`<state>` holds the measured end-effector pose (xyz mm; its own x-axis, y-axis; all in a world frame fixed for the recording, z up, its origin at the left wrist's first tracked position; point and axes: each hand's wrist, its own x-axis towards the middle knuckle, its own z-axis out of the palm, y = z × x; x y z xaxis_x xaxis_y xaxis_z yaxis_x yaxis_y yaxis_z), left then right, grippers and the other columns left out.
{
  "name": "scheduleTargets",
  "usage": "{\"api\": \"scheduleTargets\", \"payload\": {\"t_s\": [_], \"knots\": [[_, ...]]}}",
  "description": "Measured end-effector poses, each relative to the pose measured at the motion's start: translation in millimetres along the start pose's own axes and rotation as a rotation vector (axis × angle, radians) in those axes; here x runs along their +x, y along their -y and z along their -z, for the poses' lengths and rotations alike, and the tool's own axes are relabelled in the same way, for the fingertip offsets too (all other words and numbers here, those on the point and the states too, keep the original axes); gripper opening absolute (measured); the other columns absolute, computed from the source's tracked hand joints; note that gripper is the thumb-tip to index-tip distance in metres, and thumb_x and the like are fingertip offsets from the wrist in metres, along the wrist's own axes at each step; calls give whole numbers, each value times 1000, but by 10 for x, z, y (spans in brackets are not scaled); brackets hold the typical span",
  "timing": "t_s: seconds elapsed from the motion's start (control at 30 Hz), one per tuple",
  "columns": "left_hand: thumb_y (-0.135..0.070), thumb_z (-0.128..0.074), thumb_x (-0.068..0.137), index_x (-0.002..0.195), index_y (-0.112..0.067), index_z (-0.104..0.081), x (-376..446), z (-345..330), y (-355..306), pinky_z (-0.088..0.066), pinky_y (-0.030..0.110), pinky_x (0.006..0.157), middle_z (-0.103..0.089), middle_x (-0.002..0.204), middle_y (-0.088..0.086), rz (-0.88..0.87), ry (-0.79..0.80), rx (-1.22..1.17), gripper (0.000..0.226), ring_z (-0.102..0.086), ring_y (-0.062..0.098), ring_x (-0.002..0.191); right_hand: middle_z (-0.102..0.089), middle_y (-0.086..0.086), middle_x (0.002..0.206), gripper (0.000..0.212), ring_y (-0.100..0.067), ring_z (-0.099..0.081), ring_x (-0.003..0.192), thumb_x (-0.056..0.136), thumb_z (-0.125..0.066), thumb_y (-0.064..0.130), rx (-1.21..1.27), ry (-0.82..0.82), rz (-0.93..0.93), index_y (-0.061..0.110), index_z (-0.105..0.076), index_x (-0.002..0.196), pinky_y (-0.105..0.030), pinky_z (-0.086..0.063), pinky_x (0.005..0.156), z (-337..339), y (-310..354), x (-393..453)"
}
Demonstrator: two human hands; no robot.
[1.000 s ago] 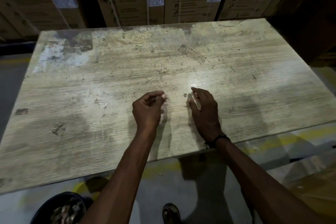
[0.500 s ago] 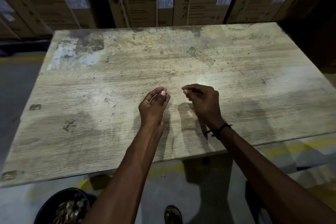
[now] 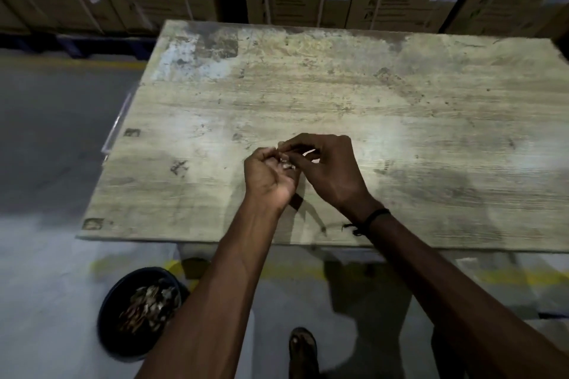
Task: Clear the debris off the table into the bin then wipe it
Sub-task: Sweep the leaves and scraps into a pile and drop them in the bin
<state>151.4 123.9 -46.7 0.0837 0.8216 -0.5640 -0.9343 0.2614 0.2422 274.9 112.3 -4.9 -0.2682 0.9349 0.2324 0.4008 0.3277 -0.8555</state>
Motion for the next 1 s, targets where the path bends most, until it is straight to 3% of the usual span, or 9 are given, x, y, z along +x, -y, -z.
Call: {"api": "scheduleTargets", "payload": {"t_s": [0.07,0.1,0.2,0.27,0.4,0.47,0.7,0.83,1.0], "knots": [[-10,-49,86,79,-6,-55,-61,88,-111,-53,21,59,-52,88,11,-6,-22,16,10,-54,21,81,-79,6,88,10,-5,-75,84,86,-80,5,-25,15,31,13,-81,92,-30,-61,73,-78,57,-17],[-12,-48,94,74,-6,-54,-90,148,-176,-53,22,62,-53,85,11,-8,-46,50,23,-56,23,85,-79,6,86,10,-5,-75,83,84,-82,5,-31,31,43,13,-80,91,-32,-62,73,-129,94,-28],[-20,-42,107,79,-8,-52,-224,294,-349,-64,38,72,-57,90,18,-22,-26,43,32,-64,36,100,-79,6,88,9,-5,-75,84,85,-80,6,-48,94,124,12,-80,92,-36,-62,77,-308,218,-45],[-22,-42,108,81,-9,-51,-312,376,-454,-56,37,84,-56,93,17,-58,-42,67,32,-62,33,96,-79,5,90,11,-4,-75,87,87,-77,6,-54,117,162,13,-81,95,-37,-63,79,-421,310,-50],[-20,-37,110,73,-17,-42,-613,551,-582,-31,20,42,-42,52,-4,-145,-60,133,37,-38,8,43,-79,2,90,22,-5,-75,86,85,-67,-4,-14,151,181,9,-80,97,-29,-63,78,-577,508,-196],[-18,-35,111,75,-17,-42,-856,622,-566,-25,18,32,-36,44,-8,-159,-8,105,37,-31,5,33,-78,0,92,24,-7,-76,85,85,-64,-7,28,145,178,7,-78,98,-27,-63,76,-642,597,-376],[-8,-27,113,87,-6,-55,-1569,1383,-330,-25,21,31,-46,56,-2,-75,167,-162,38,-33,8,34,-78,0,93,13,-10,-76,85,87,-74,3,78,40,84,7,-77,99,-30,-64,76,-842,663,-1295],[8,-39,91,89,0,-59,-1919,1852,-157,-26,21,34,-48,60,2,-92,100,-202,22,-33,10,36,-79,2,95,12,-4,-74,89,88,-77,8,44,40,45,8,-79,100,-22,-60,80,-930,566,-1753],[11,-36,89,94,-5,-56,-2030,2609,41,-28,19,37,-48,66,0,-121,0,-161,26,-36,8,41,-78,2,92,9,0,-72,83,90,-75,7,58,48,-54,6,-79,98,-18,-57,78,-1090,171,-2140]]}}
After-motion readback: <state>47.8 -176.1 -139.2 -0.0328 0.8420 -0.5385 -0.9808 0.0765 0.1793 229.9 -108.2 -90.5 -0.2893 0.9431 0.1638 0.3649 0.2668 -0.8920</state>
